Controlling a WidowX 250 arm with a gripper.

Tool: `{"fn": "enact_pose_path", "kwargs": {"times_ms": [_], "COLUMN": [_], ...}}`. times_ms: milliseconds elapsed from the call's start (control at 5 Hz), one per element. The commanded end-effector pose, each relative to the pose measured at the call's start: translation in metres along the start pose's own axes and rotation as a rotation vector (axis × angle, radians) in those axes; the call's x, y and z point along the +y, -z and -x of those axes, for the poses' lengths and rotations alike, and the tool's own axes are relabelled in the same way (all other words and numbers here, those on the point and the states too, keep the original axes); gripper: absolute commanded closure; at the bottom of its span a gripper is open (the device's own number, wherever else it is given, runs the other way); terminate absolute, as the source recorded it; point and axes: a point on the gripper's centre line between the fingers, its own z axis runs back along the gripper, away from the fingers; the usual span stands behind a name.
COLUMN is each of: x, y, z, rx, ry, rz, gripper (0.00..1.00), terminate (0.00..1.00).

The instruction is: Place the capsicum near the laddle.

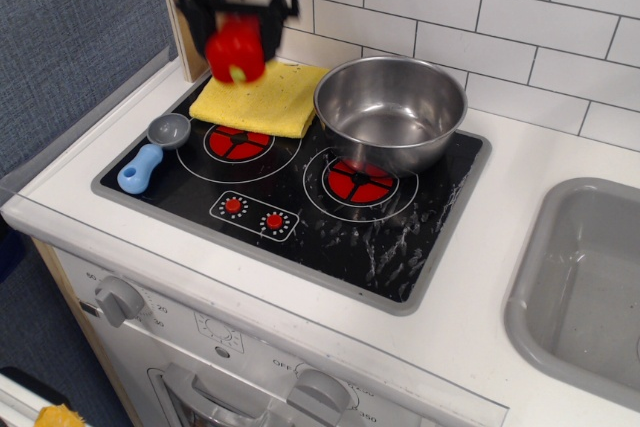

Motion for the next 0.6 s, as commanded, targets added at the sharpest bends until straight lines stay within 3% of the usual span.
{"fn": "enact_pose_path", "kwargs": {"times_ms": [0,200,400], "x": [0.029,0.029,0.025], "y": [-0.009,0.016,0.026], "z": [0.026,0.056,0.082], "rx": [0.054,0.116,0.121], "ry": [0.212,0.358,0.464], "rz": [0.004,-0.06,-0.107], "gripper": [1.0,1.0,1.0], "terminate": [0.0,0.0,0.0]}}
